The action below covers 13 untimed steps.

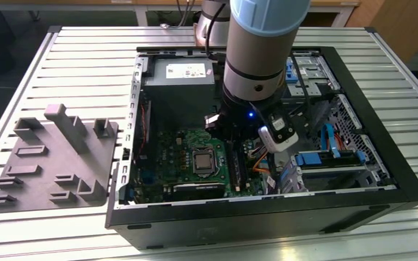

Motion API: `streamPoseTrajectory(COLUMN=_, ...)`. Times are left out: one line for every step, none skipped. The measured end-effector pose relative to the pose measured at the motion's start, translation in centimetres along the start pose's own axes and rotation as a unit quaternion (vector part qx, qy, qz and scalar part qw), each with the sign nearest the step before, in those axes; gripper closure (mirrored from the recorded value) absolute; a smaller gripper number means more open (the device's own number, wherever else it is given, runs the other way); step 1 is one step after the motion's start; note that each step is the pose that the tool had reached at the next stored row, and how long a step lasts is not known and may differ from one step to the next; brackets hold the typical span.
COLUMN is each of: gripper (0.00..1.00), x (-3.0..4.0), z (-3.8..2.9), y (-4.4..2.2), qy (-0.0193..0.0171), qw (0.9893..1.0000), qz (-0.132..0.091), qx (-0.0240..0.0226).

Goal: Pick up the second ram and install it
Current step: 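Insert the second ram into the second slot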

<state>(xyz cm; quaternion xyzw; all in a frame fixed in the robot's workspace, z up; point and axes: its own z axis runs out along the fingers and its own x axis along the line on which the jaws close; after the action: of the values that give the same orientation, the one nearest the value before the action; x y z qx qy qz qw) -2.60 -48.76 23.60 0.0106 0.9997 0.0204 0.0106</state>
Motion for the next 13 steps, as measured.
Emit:
streamPoseTrajectory(gripper=0.88, x=0.0, z=0.02, y=0.01, qy=0.0, qw=1.0, qz=0.0, qx=-0.0002)
streamPoseTrajectory(gripper=0.88, x=0.0, z=0.04, y=0.04, qy=-0.0001, qw=1.0, qz=0.0, qx=-0.0003)
streamPoseTrajectory(gripper=0.88, x=0.0, z=0.04, y=0.08, qy=0.0, qw=1.0, qz=0.0, qx=-0.0002)
streamPoseTrajectory(gripper=0.88, x=0.0, z=0.05, y=0.09, qy=0.0, qw=1.0, qz=0.0, qx=-0.0001)
streamPoseTrajectory(gripper=0.88, x=0.0, z=0.06, y=0.1, qy=0.0, qw=1.0, qz=0.0, qx=-0.0001)
streamPoseTrajectory(gripper=0.88, x=0.0, z=0.06, y=0.1, qy=0.0001, qw=1.0, qz=-0.001, qx=0.0)
streamPoseTrajectory(gripper=0.88, x=0.0, z=0.07, y=0.1, qy=0.0001, qw=1.0, qz=-0.002, qx=-0.0001)
streamPoseTrajectory(gripper=0.88, x=0.0, z=0.09, y=0.1, qy=0.0001, qw=1.0, qz=-0.003, qx=-0.0002)
streamPoseTrajectory(gripper=0.88, x=0.0, z=0.1, y=0.1, qy=0.0002, qw=1.0, qz=-0.004, qx=-0.0002)
streamPoseTrajectory(gripper=0.88, x=0.01, z=0.09, y=0.1, qy=0.0002, qw=1.0, qz=-0.004, qx=-0.0002)
streamPoseTrajectory(gripper=0.88, x=0.0, z=0.1, y=0.1, qy=0.0001, qw=1.0, qz=-0.004, qx=-0.0002)
streamPoseTrajectory(gripper=0.88, x=0.01, z=0.1, y=0.1, qy=0.0002, qw=1.0, qz=-0.004, qx=-0.0002)
streamPoseTrajectory(gripper=0.88, x=0.0, z=0.11, y=0.1, qy=0.0001, qw=1.0, qz=-0.004, qx=-0.0002)
